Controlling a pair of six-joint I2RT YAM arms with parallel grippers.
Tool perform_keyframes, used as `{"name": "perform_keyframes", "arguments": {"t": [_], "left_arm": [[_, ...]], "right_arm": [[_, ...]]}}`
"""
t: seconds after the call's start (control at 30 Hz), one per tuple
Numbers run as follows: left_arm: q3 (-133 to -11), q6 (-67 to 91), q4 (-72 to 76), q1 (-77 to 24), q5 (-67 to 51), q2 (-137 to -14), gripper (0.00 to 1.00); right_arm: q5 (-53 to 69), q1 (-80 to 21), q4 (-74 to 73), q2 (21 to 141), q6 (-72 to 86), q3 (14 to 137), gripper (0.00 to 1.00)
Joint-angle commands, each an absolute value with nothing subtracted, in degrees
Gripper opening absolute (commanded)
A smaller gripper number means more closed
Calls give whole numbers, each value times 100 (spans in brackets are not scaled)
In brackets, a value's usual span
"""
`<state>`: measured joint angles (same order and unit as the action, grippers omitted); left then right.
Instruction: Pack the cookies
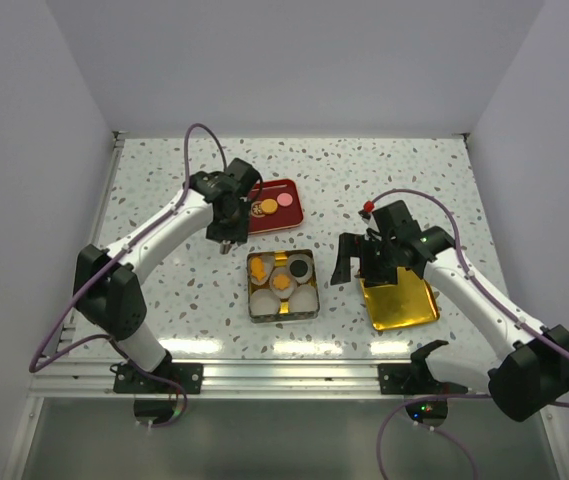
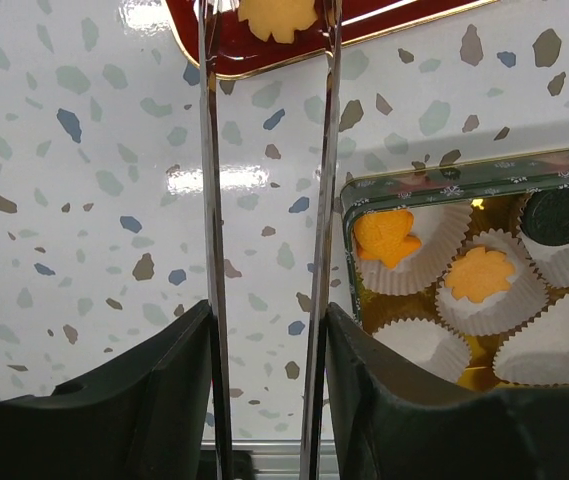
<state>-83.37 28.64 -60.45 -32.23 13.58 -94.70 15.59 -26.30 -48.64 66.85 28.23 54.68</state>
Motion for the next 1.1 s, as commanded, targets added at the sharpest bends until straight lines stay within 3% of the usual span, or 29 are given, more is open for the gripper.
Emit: {"name": "perform_keyframes", "arguments": {"t": [0.0, 0.33, 0.83, 1.07], "left_arm": [[-8297, 2760, -5748, -3120, 1283, -9413, 50], [-8147, 2681, -5651, -3024, 1195, -9343, 35], [-9307, 2294, -6108, -2988, 1029, -8790, 30], [-8790, 1908, -5811, -3023, 134, -7912, 29]], "right_arm": [[1564, -2646, -4825, 6715, 2742, 5581, 99], [1582, -2646, -4860, 6794, 2733, 5642, 99], [1512, -2646, -4808, 7119, 2786, 5994, 99], [1319, -2646, -4790, 7286, 2821, 6319, 99]]}}
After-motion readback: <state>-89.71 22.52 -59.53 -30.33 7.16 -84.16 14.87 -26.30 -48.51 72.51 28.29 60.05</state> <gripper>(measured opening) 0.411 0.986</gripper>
